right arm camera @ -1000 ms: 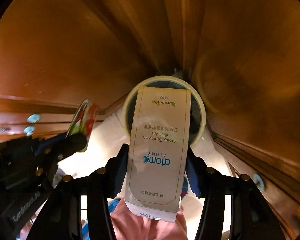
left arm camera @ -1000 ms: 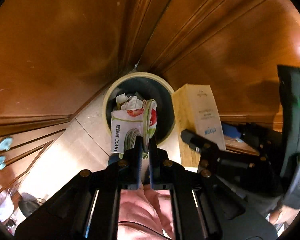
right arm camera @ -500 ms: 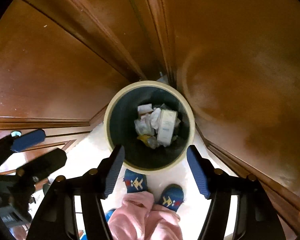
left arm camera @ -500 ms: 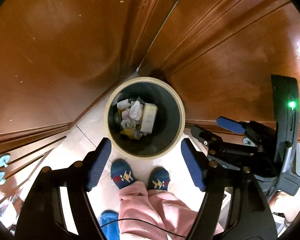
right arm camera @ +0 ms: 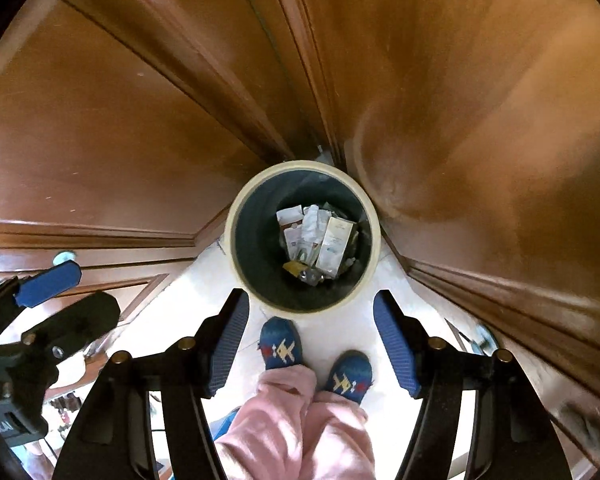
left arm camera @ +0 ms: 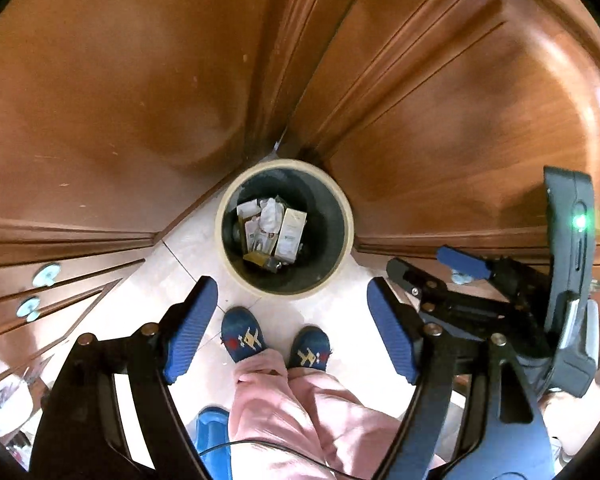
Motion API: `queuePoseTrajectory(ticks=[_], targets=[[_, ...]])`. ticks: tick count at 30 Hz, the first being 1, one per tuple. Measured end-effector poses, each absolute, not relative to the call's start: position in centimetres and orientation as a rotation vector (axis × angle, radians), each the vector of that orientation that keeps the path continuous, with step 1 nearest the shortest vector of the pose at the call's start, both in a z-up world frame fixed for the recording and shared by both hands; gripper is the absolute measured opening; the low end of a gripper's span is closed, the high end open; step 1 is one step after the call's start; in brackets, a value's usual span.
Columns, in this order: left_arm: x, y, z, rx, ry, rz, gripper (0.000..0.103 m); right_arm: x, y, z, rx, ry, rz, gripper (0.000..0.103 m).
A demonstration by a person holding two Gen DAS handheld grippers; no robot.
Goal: Collect trash
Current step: 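Raise both tools back toward the counter trash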
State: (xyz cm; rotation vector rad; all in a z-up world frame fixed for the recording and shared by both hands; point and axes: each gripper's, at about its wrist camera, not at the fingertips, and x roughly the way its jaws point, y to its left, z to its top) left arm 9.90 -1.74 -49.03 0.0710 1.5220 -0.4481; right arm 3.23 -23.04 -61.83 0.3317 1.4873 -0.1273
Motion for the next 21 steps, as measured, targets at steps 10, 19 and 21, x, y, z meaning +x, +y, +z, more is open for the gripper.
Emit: queuePoseTrajectory(ticks=[10,19,21], targets=[[7.3,-0.1,-36.6,0.043,1.379,-0.396,0.076,0.9,-20.9,-50.1,0.27,1.387,-0.097,0.071],[5.3,1.9,-22.7,0.013,1.174,-0.364,0.076,-1.2,-19.1,-36.2,0.23,1.238,-0.022,0.071],[4.8,2.6,-19.7,-0.002,1.123,-0.36,0.076,-1.6,-18.7,-33.4,0.214,1.201,-0.003,0.071]])
